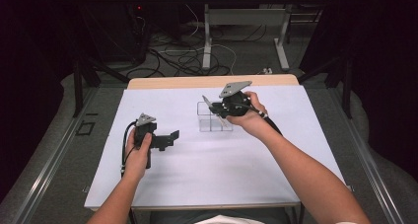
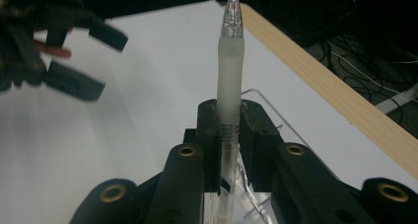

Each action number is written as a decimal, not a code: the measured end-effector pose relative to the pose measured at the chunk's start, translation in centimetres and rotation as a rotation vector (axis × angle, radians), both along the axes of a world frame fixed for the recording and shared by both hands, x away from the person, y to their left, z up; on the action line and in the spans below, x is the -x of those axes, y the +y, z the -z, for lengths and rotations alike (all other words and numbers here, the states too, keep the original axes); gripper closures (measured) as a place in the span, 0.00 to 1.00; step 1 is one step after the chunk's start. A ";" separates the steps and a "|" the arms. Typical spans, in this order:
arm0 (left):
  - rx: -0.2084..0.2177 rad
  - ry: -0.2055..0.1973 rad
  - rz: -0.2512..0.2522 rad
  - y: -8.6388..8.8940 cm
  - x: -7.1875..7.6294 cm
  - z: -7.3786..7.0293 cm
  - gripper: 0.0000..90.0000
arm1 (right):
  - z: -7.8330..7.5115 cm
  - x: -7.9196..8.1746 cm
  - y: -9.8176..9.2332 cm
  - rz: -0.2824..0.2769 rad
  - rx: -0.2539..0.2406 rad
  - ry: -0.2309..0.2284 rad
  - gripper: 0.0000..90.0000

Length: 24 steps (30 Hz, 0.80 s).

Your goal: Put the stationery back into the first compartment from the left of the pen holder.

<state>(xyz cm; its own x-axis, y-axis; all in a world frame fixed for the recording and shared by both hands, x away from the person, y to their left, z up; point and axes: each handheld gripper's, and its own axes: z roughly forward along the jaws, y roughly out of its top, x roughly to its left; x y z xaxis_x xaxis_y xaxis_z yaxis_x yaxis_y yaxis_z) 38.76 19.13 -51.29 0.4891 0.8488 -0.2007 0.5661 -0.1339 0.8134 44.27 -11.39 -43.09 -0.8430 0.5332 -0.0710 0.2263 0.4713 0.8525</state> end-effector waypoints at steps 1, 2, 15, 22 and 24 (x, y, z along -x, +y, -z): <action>-0.002 -0.001 0.001 0.0 0.0 0.0 0.00 | -0.1 -0.2 -0.1 0.012 -0.031 0.001 0.88; -0.002 -0.002 0.001 0.0 0.0 0.0 0.00 | -0.2 -0.3 -0.2 0.026 -0.051 0.001 0.88; -0.002 0.000 -0.001 -0.1 -0.3 0.1 0.00 | -0.6 -2.2 -0.7 0.151 -0.302 0.071 0.88; 0.001 0.004 0.000 0.0 -0.5 0.3 0.00 | -0.3 -2.8 -0.7 0.205 -0.406 0.100 0.88; -0.001 0.006 0.000 0.0 -0.5 0.3 0.00 | -0.3 -3.0 -0.7 0.215 -0.432 0.090 0.88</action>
